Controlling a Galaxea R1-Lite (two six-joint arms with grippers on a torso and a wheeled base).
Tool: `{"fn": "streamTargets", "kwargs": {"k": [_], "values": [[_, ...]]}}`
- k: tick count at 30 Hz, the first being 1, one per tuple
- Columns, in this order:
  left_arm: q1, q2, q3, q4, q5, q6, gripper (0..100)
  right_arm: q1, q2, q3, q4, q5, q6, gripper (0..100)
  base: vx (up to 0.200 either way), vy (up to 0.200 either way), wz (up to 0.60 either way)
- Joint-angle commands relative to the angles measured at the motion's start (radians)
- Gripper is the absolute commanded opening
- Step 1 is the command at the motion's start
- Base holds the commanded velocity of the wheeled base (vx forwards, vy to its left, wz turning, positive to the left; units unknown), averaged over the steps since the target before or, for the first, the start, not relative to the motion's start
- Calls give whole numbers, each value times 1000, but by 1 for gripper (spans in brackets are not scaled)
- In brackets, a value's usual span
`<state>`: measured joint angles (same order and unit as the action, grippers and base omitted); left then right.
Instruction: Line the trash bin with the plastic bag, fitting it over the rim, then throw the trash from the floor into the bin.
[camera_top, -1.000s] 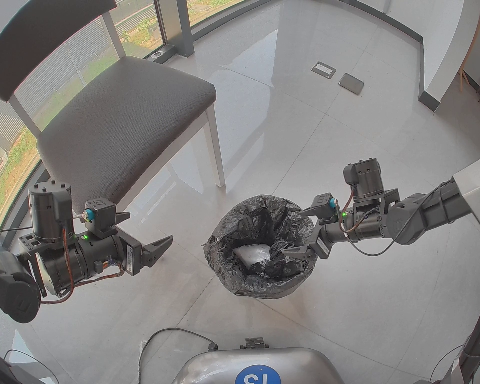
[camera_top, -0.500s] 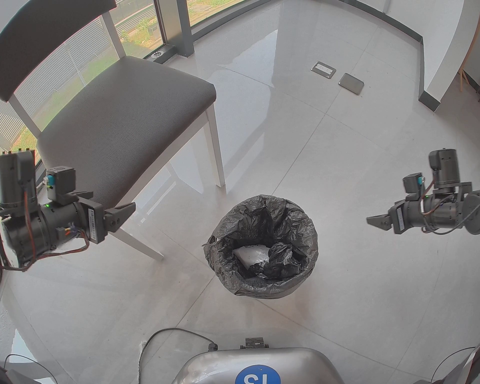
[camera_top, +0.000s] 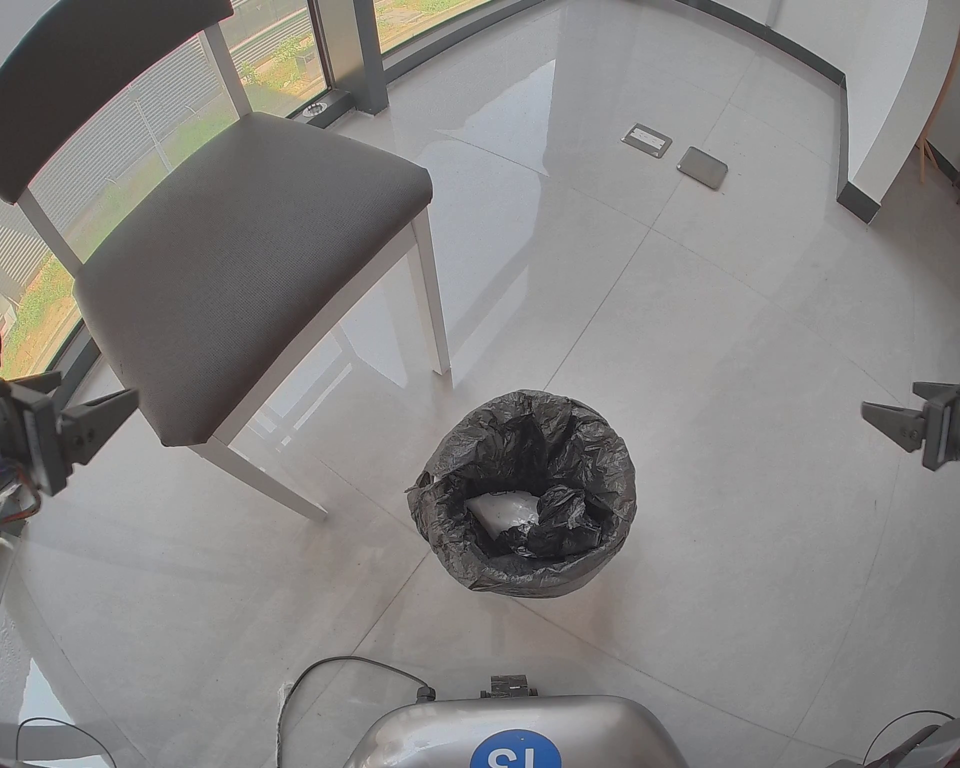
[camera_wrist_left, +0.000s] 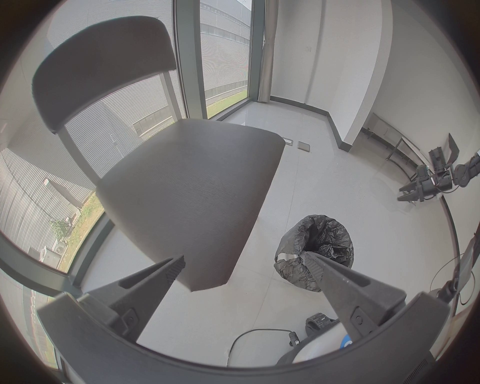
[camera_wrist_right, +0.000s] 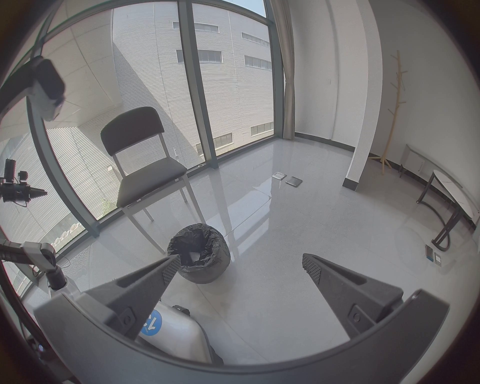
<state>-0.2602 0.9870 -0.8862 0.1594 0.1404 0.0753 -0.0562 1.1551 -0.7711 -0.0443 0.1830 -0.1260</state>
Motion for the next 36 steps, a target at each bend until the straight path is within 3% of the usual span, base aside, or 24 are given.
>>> {"fn": "streamTargets", "kwargs": {"k": [1, 6, 10, 15, 17, 22, 29, 36], "values": [[13, -300, -28, 175, 94, 6, 100, -63, -387, 144, 53, 27, 43, 100, 0, 0, 0], [24, -539, -27, 385, 143, 23, 100, -30, -588, 165, 192, 29, 62, 100, 0, 0, 0], [72, -660, -25, 460, 140, 21, 100, 25, -689, 173, 270, 29, 75, 100, 0, 0, 0], [90, -786, -14, 523, 142, 17, 100, 68, -799, 217, 303, 26, 81, 100, 0, 0, 0], [110, -874, -23, 628, 142, 17, 100, 61, -856, 254, 307, 18, 81, 100, 0, 0, 0], [118, -889, -66, 700, 142, -97, 100, 61, -963, 331, 307, 13, 83, 100, 0, 0, 0], [118, -889, -68, 715, 151, -97, 100, 70, -1123, 441, 307, 13, 81, 100, 0, 0, 0], [119, -887, -111, 789, 281, -77, 100, 59, -1154, 478, 297, 15, 118, 100, 0, 0, 0]]}}
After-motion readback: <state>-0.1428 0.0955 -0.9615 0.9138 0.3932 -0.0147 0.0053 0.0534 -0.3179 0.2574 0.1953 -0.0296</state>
